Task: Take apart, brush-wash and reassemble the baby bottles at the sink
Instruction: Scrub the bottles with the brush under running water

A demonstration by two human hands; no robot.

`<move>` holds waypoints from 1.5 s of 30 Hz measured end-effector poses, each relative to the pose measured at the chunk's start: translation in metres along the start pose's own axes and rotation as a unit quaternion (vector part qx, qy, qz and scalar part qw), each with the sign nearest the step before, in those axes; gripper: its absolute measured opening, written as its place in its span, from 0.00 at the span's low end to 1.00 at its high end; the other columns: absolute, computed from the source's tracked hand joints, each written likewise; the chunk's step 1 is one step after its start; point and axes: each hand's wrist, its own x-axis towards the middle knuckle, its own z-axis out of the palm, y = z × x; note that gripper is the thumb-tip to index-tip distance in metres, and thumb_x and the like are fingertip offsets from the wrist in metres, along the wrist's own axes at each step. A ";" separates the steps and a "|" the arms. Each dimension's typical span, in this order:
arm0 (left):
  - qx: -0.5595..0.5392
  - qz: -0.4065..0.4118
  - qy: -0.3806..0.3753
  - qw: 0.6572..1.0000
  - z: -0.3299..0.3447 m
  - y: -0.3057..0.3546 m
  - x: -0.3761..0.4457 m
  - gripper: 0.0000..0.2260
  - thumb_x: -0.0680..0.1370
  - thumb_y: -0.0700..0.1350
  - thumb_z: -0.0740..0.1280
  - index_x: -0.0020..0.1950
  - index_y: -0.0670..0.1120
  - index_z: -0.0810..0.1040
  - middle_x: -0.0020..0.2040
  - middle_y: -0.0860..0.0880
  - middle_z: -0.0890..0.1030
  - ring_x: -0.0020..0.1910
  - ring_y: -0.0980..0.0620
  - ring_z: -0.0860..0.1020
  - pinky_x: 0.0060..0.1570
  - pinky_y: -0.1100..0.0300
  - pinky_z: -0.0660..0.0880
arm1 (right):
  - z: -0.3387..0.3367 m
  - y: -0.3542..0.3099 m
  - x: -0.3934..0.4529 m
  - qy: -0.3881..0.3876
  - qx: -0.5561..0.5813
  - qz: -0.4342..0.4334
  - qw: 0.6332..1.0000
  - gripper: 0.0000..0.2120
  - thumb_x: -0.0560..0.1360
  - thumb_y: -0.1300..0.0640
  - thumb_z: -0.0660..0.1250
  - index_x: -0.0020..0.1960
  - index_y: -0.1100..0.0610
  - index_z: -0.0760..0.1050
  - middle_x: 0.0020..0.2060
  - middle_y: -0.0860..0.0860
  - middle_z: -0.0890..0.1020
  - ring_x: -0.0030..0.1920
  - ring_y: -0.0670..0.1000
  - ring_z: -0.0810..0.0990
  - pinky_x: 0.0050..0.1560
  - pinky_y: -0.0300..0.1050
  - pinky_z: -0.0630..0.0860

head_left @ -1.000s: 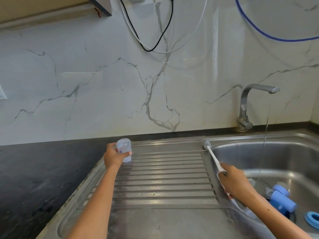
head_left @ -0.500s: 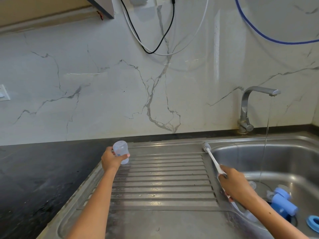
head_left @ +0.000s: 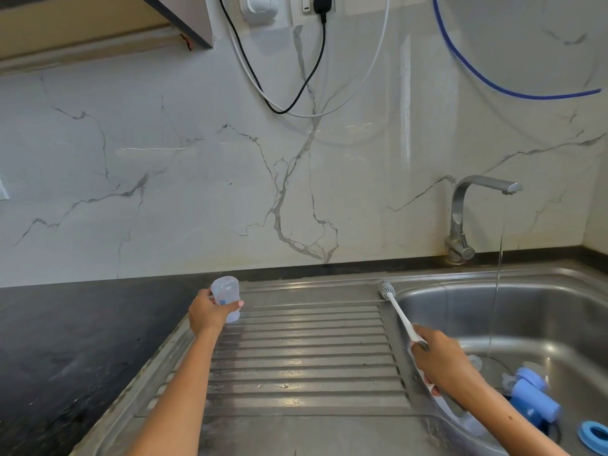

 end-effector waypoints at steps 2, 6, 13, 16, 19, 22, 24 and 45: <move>-0.005 -0.002 0.000 1.000 0.000 0.000 0.000 0.30 0.67 0.46 0.79 0.64 0.38 0.72 0.61 0.37 0.76 0.57 0.39 0.76 0.51 0.46 0.76 | 0.000 -0.001 -0.001 0.000 0.003 0.000 1.000 0.09 0.81 0.64 0.54 0.55 0.52 0.68 0.37 0.54 0.75 0.31 0.50 0.72 0.30 0.41 0.72; -0.014 0.001 0.000 1.000 0.000 0.000 -0.004 0.33 0.65 0.46 0.80 0.65 0.39 0.70 0.61 0.38 0.75 0.57 0.39 0.75 0.49 0.47 0.76 | -0.001 0.000 -0.001 0.002 -0.009 -0.005 1.000 0.11 0.81 0.63 0.54 0.59 0.54 0.69 0.38 0.53 0.76 0.32 0.49 0.74 0.30 0.40 0.73; -0.032 0.014 0.041 0.999 -0.005 0.005 -0.012 0.40 0.64 0.49 0.80 0.70 0.40 0.65 0.66 0.37 0.71 0.61 0.38 0.73 0.52 0.46 0.74 | 0.000 0.002 0.000 0.004 -0.009 -0.006 1.000 0.14 0.81 0.62 0.54 0.64 0.56 0.70 0.38 0.51 0.75 0.33 0.49 0.74 0.32 0.40 0.72; -0.038 0.028 0.079 0.996 -0.013 0.008 -0.019 0.41 0.63 0.49 0.81 0.70 0.40 0.65 0.65 0.37 0.71 0.60 0.38 0.73 0.50 0.46 0.74 | 0.000 0.002 0.000 0.001 -0.005 -0.005 1.000 0.14 0.81 0.62 0.54 0.64 0.57 0.70 0.38 0.52 0.75 0.33 0.49 0.73 0.32 0.40 0.71; -0.030 0.065 0.122 0.990 -0.018 0.014 -0.030 0.39 0.63 0.49 0.80 0.68 0.39 0.67 0.63 0.37 0.72 0.59 0.39 0.73 0.47 0.47 0.74 | -0.001 0.004 0.000 0.004 0.000 -0.002 1.000 0.13 0.81 0.63 0.54 0.63 0.59 0.71 0.38 0.53 0.76 0.32 0.49 0.73 0.31 0.40 0.72; -0.015 0.120 0.134 0.984 -0.016 0.027 -0.049 0.34 0.65 0.48 0.80 0.64 0.38 0.70 0.59 0.39 0.74 0.57 0.40 0.73 0.43 0.53 0.71 | -0.003 0.004 -0.001 0.009 0.019 -0.001 1.000 0.15 0.81 0.63 0.55 0.66 0.60 0.69 0.39 0.54 0.77 0.32 0.50 0.74 0.29 0.39 0.72; -0.018 0.145 0.126 0.981 -0.009 0.040 -0.064 0.30 0.66 0.46 0.79 0.63 0.39 0.71 0.57 0.40 0.74 0.56 0.42 0.73 0.43 0.55 0.70 | -0.006 0.003 -0.002 0.016 0.038 0.003 0.999 0.16 0.81 0.63 0.54 0.67 0.60 0.69 0.39 0.55 0.77 0.31 0.50 0.74 0.26 0.39 0.72; 0.054 0.229 -0.363 0.902 0.252 0.162 -0.257 0.14 0.72 0.44 0.74 0.54 0.41 0.78 0.52 0.43 0.80 0.52 0.48 0.78 0.48 0.63 0.70 | -0.188 0.172 -0.007 0.142 0.102 0.147 0.973 0.09 0.77 0.65 0.57 0.40 0.61 0.74 0.26 0.54 0.73 0.22 0.48 0.69 0.20 0.36 0.66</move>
